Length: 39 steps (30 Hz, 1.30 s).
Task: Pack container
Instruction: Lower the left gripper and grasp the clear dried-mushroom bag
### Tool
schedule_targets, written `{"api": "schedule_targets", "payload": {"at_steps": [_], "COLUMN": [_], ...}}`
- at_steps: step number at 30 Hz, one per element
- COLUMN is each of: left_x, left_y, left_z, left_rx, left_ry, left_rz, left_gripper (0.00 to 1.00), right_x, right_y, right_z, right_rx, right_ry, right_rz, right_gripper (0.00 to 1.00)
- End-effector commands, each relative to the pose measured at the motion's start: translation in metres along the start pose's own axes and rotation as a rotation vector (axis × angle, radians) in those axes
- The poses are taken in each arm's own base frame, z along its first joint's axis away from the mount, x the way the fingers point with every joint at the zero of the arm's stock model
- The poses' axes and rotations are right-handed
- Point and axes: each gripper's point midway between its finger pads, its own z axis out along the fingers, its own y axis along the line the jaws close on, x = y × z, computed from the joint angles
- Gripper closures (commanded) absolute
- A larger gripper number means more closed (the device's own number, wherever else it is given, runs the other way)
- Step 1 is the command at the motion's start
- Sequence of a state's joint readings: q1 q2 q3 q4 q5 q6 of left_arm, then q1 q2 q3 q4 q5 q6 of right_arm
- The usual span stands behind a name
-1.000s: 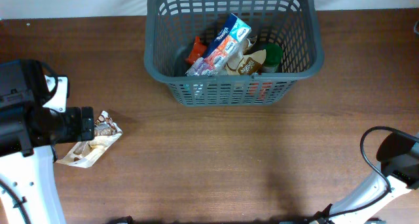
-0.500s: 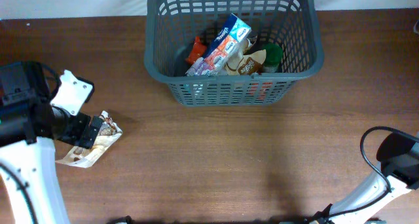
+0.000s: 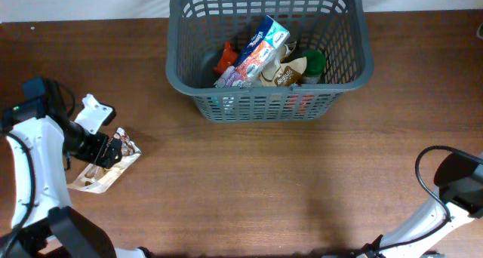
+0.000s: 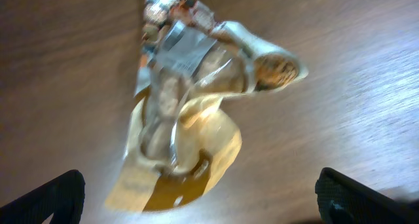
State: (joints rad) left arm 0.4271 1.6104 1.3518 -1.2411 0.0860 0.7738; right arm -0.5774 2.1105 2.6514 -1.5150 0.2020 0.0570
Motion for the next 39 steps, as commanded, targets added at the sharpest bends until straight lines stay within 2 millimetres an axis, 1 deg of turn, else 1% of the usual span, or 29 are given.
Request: {"api": "schedule_targets", "payload": {"at_steps": [1,2,8,10,11,13,14,20,32,35,37,39], "left_x": [-0.022,-0.023,-0.023,-0.017,-0.005,0.005,0.007,0.016,0.030,0.028,0.023,0.020], "left_y": [-0.019,-0.018,0.006,0.011,0.022,0.032,0.033,0.026,0.034,0.035,0.030,0.029], "left_z": [0.005,0.006,0.019,0.024,0.028,0.029,0.028,0.031,0.057,0.062,0.064,0.064], "left_rx": [0.136,0.135,0.061,0.043,-0.012,-0.065,-0.072,-0.043,-0.002,0.007,0.041,0.047], "left_ry": [-0.115,-0.117,-0.089,-0.052,0.023,0.079,0.086,0.122,0.167,0.160,0.132,0.120], "left_rz": [0.019,0.020,0.012,0.002,-0.041,-0.094,-0.105,-0.112,-0.156,-0.160,-0.163,-0.163], "left_gripper": [0.00,0.00,0.00,0.00,0.00,0.00,0.00,0.00,0.01,0.00,0.00,0.00], "right_x": [-0.001,-0.001,-0.001,-0.001,-0.001,-0.001,-0.001,-0.001,-0.001,-0.001,-0.001,-0.001], "right_y": [-0.003,-0.003,-0.003,-0.003,-0.003,-0.003,-0.003,-0.003,-0.003,-0.003,-0.003,-0.003], "right_z": [-0.005,-0.005,-0.005,-0.005,-0.005,-0.005,-0.005,-0.005,-0.005,-0.005,-0.005,-0.005], "right_rx": [0.012,0.012,0.012,0.012,0.012,0.012,0.012,0.012,0.012,0.012,0.012,0.012], "right_ry": [-0.009,-0.009,-0.009,-0.009,-0.009,-0.010,-0.010,-0.010,-0.009,-0.009,-0.010,-0.009], "right_rz": [0.017,0.017,0.017,0.017,0.017,0.017,0.017,0.017,0.017,0.017,0.017,0.017], "right_gripper": [0.01,0.01,0.01,0.01,0.01,0.01,0.01,0.01,0.01,0.01,0.01,0.01]}}
